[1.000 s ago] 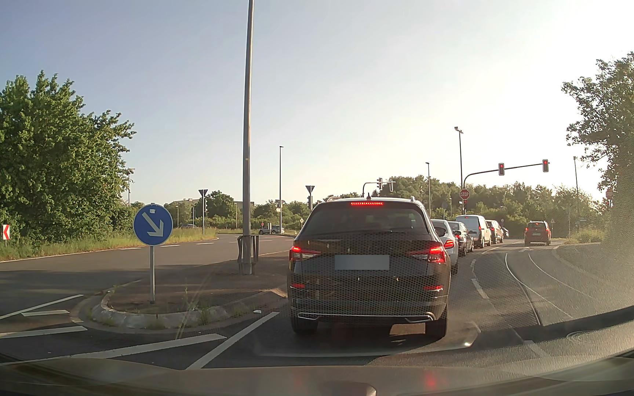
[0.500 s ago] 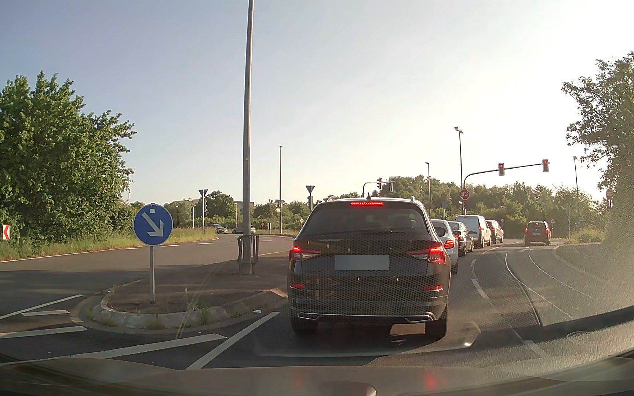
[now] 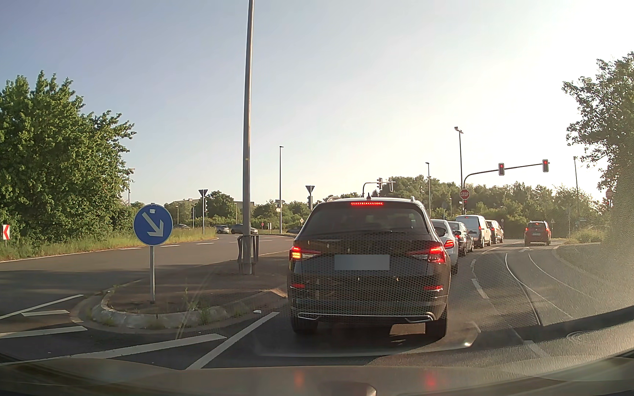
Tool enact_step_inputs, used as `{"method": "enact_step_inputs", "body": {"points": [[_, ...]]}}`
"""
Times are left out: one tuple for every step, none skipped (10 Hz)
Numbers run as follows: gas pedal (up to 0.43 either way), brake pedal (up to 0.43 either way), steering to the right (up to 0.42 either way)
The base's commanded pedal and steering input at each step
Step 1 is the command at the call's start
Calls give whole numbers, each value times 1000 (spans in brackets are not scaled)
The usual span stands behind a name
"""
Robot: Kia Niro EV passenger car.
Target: Follow the waypoints while adhering to traffic rules and regulations
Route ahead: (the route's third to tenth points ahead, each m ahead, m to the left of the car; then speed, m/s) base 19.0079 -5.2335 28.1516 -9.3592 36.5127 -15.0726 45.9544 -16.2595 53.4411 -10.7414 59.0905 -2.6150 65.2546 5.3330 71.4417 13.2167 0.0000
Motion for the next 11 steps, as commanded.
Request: {"method": "enact_step_inputs", "body": {"points": [[0,433,52],[0,433,52],[0,433,52],[0,433,52],[0,433,52],[0,433,52],[0,433,52],[0,433,52],[0,433,52],[0,433,52],[0,433,52]]}}
